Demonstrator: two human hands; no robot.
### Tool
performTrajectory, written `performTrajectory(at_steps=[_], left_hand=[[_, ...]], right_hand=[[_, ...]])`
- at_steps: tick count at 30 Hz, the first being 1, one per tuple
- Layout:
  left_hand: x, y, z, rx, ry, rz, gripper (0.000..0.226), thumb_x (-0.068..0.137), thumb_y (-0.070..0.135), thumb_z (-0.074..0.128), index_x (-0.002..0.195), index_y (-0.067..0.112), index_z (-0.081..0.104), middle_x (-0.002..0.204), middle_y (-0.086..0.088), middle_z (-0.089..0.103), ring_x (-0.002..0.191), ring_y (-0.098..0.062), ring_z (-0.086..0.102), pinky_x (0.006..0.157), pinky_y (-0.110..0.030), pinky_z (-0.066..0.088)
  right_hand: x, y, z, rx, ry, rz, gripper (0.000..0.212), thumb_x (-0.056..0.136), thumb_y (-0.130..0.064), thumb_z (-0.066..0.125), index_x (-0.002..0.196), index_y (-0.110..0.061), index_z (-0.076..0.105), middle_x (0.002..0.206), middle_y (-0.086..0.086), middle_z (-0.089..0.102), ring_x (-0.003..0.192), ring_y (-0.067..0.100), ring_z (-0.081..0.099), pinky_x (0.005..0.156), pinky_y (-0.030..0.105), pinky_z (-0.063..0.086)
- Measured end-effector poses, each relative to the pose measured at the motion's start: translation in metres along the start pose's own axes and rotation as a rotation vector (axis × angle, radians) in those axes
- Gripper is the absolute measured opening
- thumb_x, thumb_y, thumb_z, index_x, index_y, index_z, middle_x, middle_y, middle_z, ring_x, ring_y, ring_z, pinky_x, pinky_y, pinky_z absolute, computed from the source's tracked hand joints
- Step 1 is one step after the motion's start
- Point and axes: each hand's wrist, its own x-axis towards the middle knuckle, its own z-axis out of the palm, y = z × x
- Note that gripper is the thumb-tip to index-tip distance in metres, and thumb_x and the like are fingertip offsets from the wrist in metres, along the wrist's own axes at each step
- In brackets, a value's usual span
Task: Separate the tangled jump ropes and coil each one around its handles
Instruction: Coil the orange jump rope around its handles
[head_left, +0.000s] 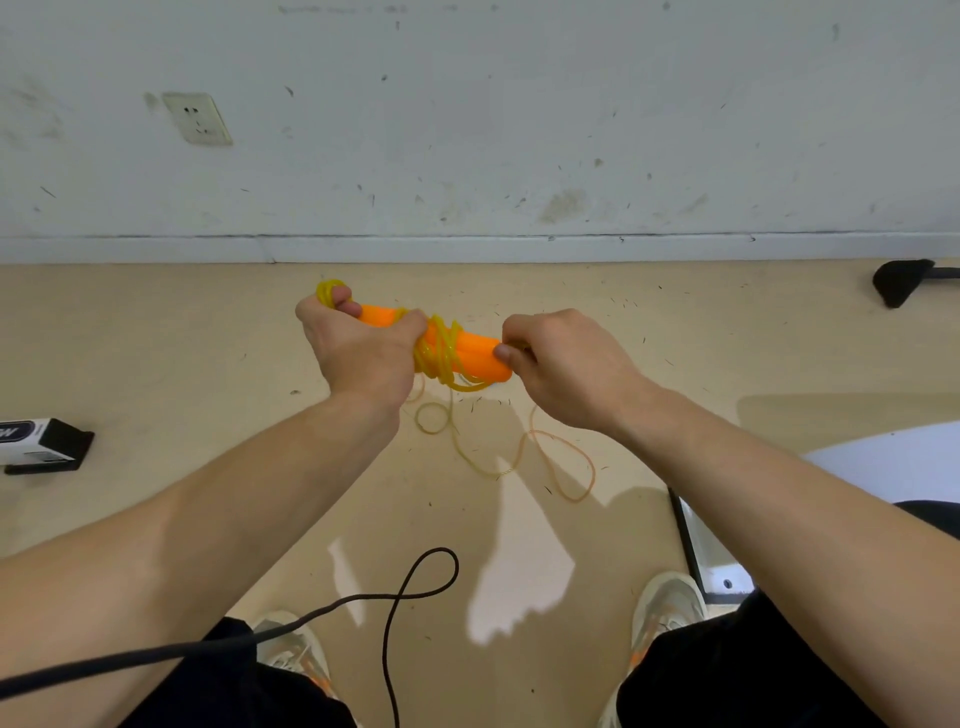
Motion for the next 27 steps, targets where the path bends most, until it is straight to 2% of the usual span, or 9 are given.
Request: performTrajectory(at_steps=[3,7,10,13,14,18,21,24,27], left_hand=[[0.000,0.002,0.002,0.016,0.020,0.027,0.065,0.070,0.018,0.085,0.115,0.022,0.037,0.112,0.002,0.040,0.092,-0.012,0.047,0.076,-0.019,0.043],[-0.002,0.003,0.008,0.017,0.035,0.037,0.066,0.070,0.021,0.086,0.116,0.020,0.038,0.113,0.000,0.041,0.095,-0.014,0.049,0.080,-0.024,0.046],[-0.003,0.000,0.014,0.009,0.045,0.037,0.066,0.070,0.021,0.086,0.116,0.019,0.038,0.114,-0.001,0.041,0.097,-0.015,0.049,0.077,-0.020,0.044],[-0.002,-0.002,0.019,0.004,0.060,0.017,0.066,0.071,0.022,0.086,0.115,0.021,0.037,0.116,-0.002,0.042,0.100,-0.016,0.051,0.069,-0.013,0.041],[-0.001,-0.002,0.020,0.003,0.063,0.011,0.066,0.071,0.022,0.085,0.115,0.021,0.037,0.117,-0.002,0.042,0.100,-0.017,0.051,0.067,-0.011,0.040],[-0.003,-0.004,0.027,0.009,0.072,-0.010,0.068,0.073,0.021,0.085,0.121,0.018,0.038,0.125,-0.006,0.043,0.106,-0.018,0.051,0.066,-0.009,0.037],[-0.003,-0.003,0.030,0.017,0.083,-0.019,0.070,0.073,0.020,0.085,0.124,0.017,0.038,0.124,-0.004,0.042,0.107,-0.019,0.051,0.070,-0.012,0.039],[0.001,0.000,0.030,-0.008,0.086,-0.037,0.069,0.073,0.020,0.084,0.123,0.014,0.038,0.119,-0.002,0.039,0.100,-0.016,0.048,0.065,-0.008,0.037],[0.004,0.002,0.029,-0.024,0.083,-0.056,0.067,0.073,0.019,0.084,0.121,0.013,0.037,0.118,-0.001,0.037,0.096,-0.015,0.047,0.065,-0.010,0.037]], right_hand=[[-0.001,-0.003,0.009,-0.056,0.064,0.085,0.028,0.105,-0.033,0.040,0.086,-0.017,0.052,0.072,0.003,0.055,0.069,0.028,0.055,0.057,0.036,0.041],[0.001,-0.007,0.021,0.243,0.152,0.330,0.033,0.102,-0.030,0.045,0.082,-0.011,0.063,0.074,0.009,0.067,0.068,0.027,0.067,0.065,0.046,0.056],[0.003,-0.012,0.026,0.409,0.187,0.481,0.032,0.102,-0.025,0.048,0.084,-0.007,0.067,0.078,0.011,0.070,0.068,0.026,0.065,0.062,0.042,0.056],[0.005,-0.014,0.026,0.481,0.198,0.544,0.033,0.103,-0.024,0.047,0.086,-0.006,0.069,0.081,0.013,0.070,0.057,0.017,0.054,0.051,0.030,0.042],[0.006,-0.014,0.026,0.510,0.205,0.564,0.033,0.103,-0.024,0.048,0.087,-0.005,0.069,0.083,0.014,0.071,0.058,0.018,0.055,0.052,0.030,0.043],[0.011,-0.014,0.030,0.646,0.244,0.660,0.027,0.101,-0.024,0.052,0.089,-0.008,0.071,0.083,0.013,0.072,0.078,0.028,0.071,0.072,0.046,0.060],[0.013,-0.013,0.030,0.690,0.261,0.652,0.024,0.099,-0.022,0.054,0.084,-0.010,0.069,0.074,0.007,0.072,0.072,0.021,0.073,0.070,0.047,0.061],[0.014,-0.009,0.021,0.728,0.306,0.549,0.022,0.097,-0.019,0.056,0.080,-0.010,0.067,0.068,0.004,0.071,0.063,0.011,0.072,0.065,0.045,0.061],[0.013,-0.007,0.017,0.655,0.316,0.440,0.024,0.099,-0.022,0.055,0.082,-0.011,0.067,0.069,0.001,0.070,0.065,0.011,0.071,0.066,0.042,0.061]])
